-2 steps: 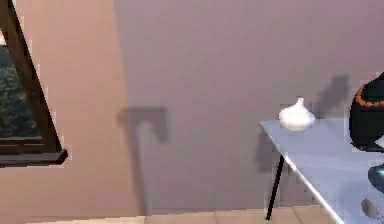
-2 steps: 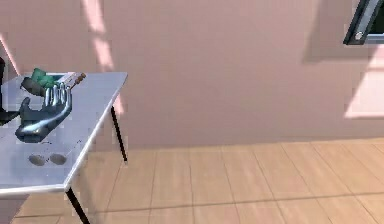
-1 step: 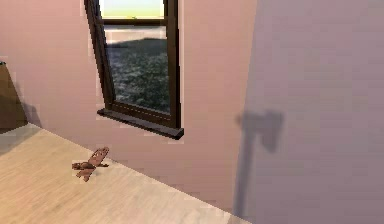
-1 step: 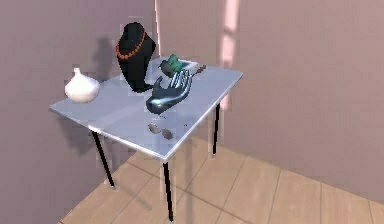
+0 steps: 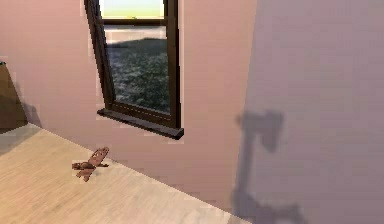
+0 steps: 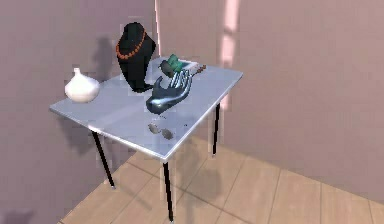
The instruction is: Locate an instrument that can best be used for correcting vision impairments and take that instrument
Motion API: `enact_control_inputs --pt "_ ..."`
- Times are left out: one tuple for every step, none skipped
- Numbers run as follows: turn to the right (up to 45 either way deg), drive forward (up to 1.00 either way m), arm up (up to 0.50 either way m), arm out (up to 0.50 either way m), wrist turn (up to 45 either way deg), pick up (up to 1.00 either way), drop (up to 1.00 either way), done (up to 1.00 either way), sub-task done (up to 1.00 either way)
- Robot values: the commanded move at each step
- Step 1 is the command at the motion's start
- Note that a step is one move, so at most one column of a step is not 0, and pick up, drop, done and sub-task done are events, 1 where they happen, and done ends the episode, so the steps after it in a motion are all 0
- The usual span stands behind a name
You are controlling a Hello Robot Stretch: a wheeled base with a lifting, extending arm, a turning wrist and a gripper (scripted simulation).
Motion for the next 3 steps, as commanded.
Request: enact_control_inputs --pt "0.0 0.00 0.38 0.00 0.0 0.00 0.00 0.00 0.00" --pt "0.0 0.00 0.00 0.38 0.0 0.00 0.00 0.00 0.00" --pt "0.0 0.00 0.00 0.00 45.0 0.00 0.00 0.00 0.00"
